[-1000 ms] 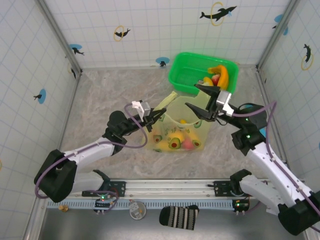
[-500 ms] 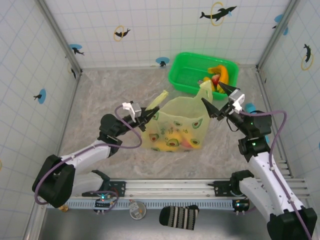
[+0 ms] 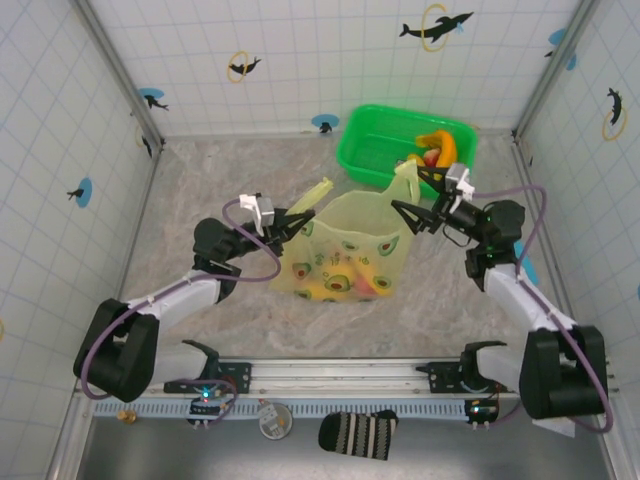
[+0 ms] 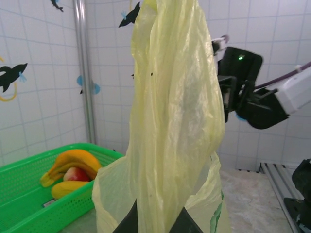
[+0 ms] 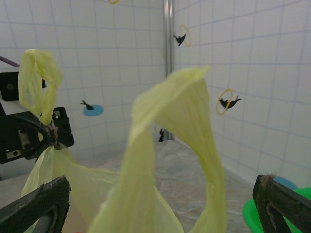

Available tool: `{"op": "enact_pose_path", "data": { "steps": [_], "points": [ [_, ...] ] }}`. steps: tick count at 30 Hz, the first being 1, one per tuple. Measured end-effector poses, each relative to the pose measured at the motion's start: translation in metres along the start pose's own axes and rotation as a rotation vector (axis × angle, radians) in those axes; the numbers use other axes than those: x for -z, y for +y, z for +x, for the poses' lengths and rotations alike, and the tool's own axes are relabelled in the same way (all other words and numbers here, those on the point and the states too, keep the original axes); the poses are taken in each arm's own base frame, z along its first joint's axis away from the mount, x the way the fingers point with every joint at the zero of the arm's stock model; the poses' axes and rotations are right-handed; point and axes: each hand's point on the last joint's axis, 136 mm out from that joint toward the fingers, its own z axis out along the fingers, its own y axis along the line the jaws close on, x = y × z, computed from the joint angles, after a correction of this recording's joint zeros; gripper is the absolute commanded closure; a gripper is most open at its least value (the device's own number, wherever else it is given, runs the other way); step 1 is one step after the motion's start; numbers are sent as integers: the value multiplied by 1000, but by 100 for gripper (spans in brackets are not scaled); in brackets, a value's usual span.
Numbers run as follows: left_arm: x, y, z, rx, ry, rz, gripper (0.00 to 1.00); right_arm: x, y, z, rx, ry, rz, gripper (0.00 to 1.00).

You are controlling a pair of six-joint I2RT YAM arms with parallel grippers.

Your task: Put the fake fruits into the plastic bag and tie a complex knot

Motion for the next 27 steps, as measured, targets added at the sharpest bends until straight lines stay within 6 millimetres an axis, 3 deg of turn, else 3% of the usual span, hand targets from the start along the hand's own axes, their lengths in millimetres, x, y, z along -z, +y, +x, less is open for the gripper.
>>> {"op": "enact_pose_path", "data": {
  "steps": [8, 12, 18, 22, 24, 26, 27],
  "points": [
    [0, -10, 0, 4, 4, 57, 100, -20, -7, -11, -77, 14, -203, 0],
    [0, -11, 0, 3, 5, 62, 100, -27, -3, -4, -168, 32, -290, 2],
    [11, 10, -4, -8, -1, -6, 100, -30, 8, 7, -239, 73, -351, 18],
    [23, 29, -11, 12, -40, -60, 100, -33, 10, 12, -247, 85, -357, 40],
    [25, 34, -11, 35, -54, -69, 100, -34, 10, 15, -259, 91, -355, 64],
    [25, 35, -11, 60, -70, -61, 100, -36, 11, 16, -258, 89, -353, 100],
    [25, 35, -12, 67, -77, -56, 100, -38, 13, 16, -260, 87, -354, 100]
  ]
}}
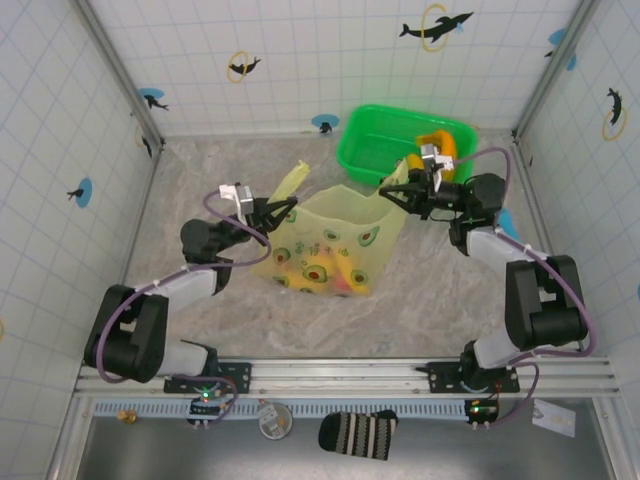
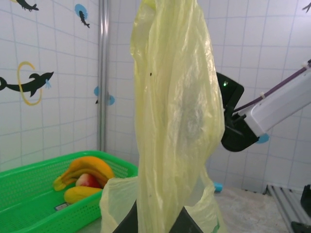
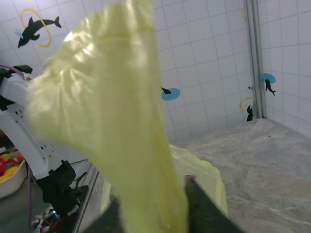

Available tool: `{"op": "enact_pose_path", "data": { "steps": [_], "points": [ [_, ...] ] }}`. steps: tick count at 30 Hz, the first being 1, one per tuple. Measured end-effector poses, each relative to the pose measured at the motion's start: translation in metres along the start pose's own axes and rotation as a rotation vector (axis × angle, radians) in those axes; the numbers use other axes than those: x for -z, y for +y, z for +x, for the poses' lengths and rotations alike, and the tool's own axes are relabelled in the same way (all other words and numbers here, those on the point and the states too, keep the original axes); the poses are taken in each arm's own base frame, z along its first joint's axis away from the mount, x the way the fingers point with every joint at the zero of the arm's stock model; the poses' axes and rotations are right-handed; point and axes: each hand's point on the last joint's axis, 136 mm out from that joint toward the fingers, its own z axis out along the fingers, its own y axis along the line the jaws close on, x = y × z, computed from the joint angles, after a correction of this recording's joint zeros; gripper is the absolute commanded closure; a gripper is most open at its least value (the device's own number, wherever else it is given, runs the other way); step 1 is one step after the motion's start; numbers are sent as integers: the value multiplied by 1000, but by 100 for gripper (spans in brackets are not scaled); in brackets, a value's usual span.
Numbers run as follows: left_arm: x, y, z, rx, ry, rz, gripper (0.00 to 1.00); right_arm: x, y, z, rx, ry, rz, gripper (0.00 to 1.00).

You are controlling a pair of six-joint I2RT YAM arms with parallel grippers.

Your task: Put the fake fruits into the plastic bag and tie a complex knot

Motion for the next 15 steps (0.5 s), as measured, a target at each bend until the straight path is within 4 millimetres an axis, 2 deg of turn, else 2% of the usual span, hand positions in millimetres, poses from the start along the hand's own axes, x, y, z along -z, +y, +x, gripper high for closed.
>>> {"op": "enact_pose_path", "data": {
  "steps": [5, 9, 12, 15],
  "points": [
    [-1, -1, -2, 61, -25, 15, 100, -12, 1, -1, -15, -26, 13, 100],
    [-3, -6, -3, 71, -35, 27, 100, -21, -10, -5, -13, -33, 92, 100],
    [-6, -12, -7, 55, -46, 15, 100, -32, -20, -23, 59, -12, 235, 100],
    [-11, -21, -14, 4, -47, -3, 100, -43, -14, -49, 140, 6, 375, 100]
  ]
}}
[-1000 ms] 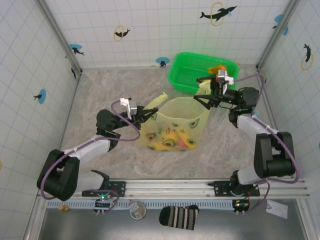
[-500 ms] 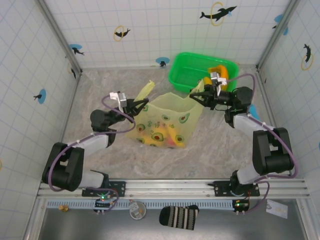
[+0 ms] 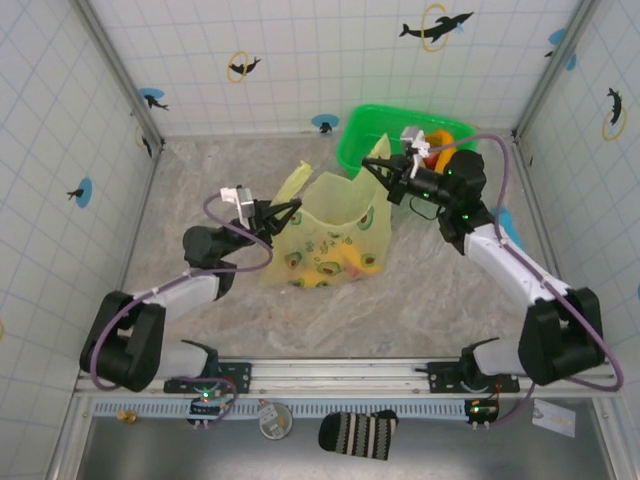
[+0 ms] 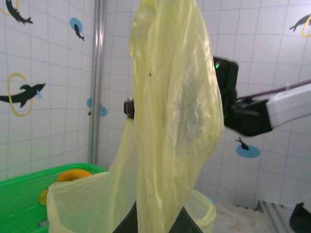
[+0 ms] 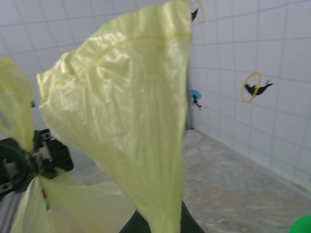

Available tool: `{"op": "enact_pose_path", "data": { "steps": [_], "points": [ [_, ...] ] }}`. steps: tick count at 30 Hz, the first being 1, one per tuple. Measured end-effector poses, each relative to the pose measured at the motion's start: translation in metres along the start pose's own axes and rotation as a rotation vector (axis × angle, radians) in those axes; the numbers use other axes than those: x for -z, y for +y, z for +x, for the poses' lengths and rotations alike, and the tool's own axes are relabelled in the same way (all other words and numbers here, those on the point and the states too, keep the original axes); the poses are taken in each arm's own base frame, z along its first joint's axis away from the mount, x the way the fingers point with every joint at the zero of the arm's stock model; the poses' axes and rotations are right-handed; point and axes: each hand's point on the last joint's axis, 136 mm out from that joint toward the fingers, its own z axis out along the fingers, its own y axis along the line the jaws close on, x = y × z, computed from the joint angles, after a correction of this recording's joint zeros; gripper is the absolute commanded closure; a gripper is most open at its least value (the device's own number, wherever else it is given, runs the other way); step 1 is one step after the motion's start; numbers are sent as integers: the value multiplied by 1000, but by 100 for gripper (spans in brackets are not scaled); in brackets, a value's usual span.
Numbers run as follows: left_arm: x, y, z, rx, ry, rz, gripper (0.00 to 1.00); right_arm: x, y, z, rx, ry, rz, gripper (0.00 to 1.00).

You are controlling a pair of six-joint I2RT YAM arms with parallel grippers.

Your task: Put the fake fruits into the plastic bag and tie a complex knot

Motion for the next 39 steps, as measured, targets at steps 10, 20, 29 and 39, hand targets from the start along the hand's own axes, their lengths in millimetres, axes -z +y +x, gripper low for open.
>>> {"op": "enact_pose_path", "data": {
  "steps": [10, 20, 29, 39],
  "points": [
    [-5, 11, 10, -139, 69, -174, 100, 8, 6, 0, -21, 158, 371, 100],
    [-1, 26, 31, -142, 141, -231, 100, 30, 43, 72, -30, 302, 355, 25],
    [8, 33, 30, -102, 120, -155, 100, 107, 7, 32, 165, -48, 303, 16],
    [6, 14, 23, -98, 91, -56, 100, 93, -1, 32, 44, -60, -34, 21]
  ]
}}
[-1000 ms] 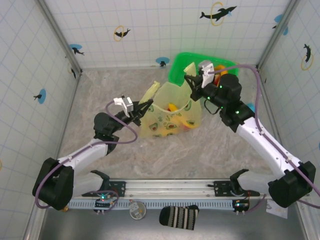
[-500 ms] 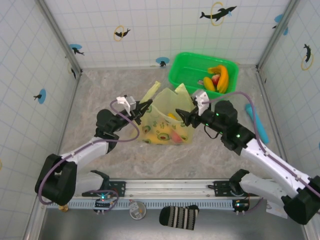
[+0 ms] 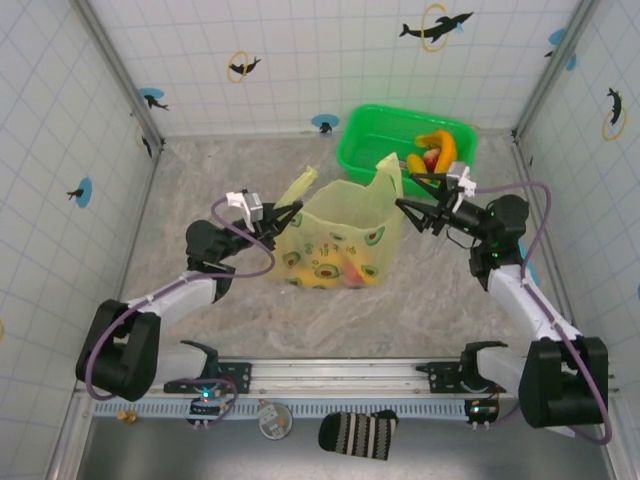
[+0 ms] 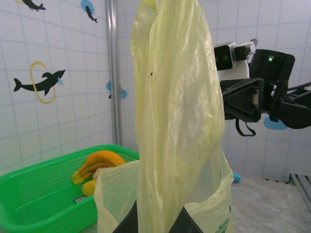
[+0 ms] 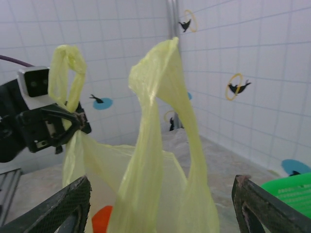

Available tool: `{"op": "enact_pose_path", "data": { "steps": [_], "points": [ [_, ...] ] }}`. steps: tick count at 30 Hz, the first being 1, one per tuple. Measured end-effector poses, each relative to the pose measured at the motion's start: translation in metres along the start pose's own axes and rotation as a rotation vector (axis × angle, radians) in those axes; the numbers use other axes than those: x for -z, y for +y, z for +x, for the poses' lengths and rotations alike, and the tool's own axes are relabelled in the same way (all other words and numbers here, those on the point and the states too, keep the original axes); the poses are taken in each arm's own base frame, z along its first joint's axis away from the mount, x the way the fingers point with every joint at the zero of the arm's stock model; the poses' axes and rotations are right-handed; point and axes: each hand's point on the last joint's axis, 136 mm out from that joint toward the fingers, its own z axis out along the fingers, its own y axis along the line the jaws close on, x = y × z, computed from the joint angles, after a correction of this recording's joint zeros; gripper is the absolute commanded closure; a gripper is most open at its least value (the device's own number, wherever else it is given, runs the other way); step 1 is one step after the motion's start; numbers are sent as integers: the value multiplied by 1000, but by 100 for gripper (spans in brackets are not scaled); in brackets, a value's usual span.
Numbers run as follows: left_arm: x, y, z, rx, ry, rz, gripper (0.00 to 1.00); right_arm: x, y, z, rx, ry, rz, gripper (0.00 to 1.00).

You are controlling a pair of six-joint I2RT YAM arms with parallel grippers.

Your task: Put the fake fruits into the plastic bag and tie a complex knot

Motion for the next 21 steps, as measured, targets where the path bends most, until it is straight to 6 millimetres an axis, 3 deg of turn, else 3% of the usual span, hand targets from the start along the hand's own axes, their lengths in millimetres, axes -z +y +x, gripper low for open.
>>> {"op": "enact_pose_path", "data": {
  "steps": [7, 15, 18, 21],
  "points": [
    [5, -8, 1, -6, -1, 15, 100, -10, 7, 0, -20, 34, -147, 18],
    [5, -11, 0, -7, -10, 38, 100, -30, -6, 38, -151, 70, -224, 18],
    [4, -12, 2, 13, -12, 50, 100, -39, -14, 37, -171, 44, -242, 19],
    [3, -12, 5, 37, -14, 62, 100, -56, -5, 34, -167, 28, -295, 20]
  ]
}}
